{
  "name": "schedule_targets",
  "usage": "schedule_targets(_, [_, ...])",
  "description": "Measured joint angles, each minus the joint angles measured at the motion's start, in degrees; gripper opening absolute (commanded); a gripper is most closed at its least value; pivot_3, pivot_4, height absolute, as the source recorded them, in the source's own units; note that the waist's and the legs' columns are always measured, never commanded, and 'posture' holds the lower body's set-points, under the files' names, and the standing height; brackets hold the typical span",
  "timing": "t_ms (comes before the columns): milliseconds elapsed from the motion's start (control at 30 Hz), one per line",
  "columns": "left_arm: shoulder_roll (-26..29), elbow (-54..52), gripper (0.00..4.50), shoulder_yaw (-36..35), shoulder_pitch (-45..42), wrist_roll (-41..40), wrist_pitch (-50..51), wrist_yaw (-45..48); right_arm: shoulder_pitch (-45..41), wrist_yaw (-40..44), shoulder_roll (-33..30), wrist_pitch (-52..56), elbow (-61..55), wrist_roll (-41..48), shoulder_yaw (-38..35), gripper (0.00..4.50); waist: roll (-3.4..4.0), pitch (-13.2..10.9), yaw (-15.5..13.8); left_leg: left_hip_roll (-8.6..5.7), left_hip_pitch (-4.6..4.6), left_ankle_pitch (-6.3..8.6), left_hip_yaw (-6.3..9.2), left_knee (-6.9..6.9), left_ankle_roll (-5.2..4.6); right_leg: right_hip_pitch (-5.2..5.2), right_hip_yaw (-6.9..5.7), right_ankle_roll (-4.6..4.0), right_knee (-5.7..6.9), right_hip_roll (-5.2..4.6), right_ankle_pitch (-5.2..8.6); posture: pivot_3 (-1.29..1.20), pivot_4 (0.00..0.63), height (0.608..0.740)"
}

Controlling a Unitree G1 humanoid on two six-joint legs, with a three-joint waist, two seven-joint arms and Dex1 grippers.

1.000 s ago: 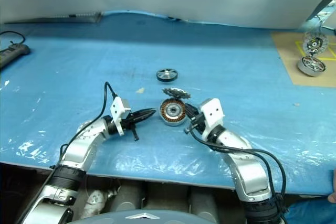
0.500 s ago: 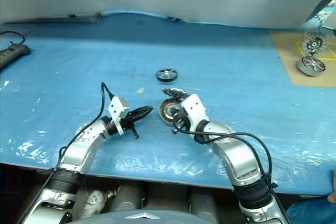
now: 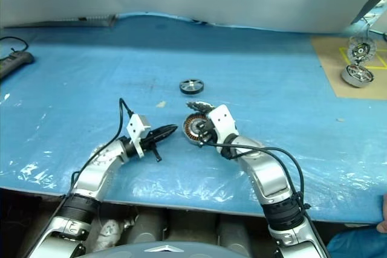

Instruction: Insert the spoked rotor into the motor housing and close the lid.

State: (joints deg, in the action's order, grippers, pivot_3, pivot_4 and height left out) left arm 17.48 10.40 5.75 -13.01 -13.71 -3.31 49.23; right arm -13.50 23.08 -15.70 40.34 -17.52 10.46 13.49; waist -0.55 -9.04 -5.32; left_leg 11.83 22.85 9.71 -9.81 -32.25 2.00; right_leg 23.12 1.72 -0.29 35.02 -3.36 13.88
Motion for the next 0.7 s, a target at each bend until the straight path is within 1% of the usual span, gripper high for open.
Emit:
schedule_targets(367, [0.01, -0.02, 0.0, 0.0, 0.24, 0.0, 0.03, 0.27, -0.24, 3.06, -1.47, 2.14, -1.76, 0.03, 1.96, 0.02, 0.0, 0.0, 0.02, 0.0, -0.1, 0.0, 0.0, -0.02, 0.0, -0.05, 0.02, 0.0, 0.1, 0.0, 0.0, 0.0, 0.15, 0.74])
schedule_targets(700, [-0.29, -0.01, 0.0, 0.17, 0.68, 0.17, -0.06, 0.25, -0.07, 1.51, -0.77, 0.97, -0.81, -0.75, 1.13, 0.02, 0.0, 0.0, 0.0, 0.0, -0.16, 0.0, -0.01, -0.07, 0.0, -0.06, 0.05, -0.01, 0.23, -0.01, 0.01, 0.0, 0.15, 0.74])
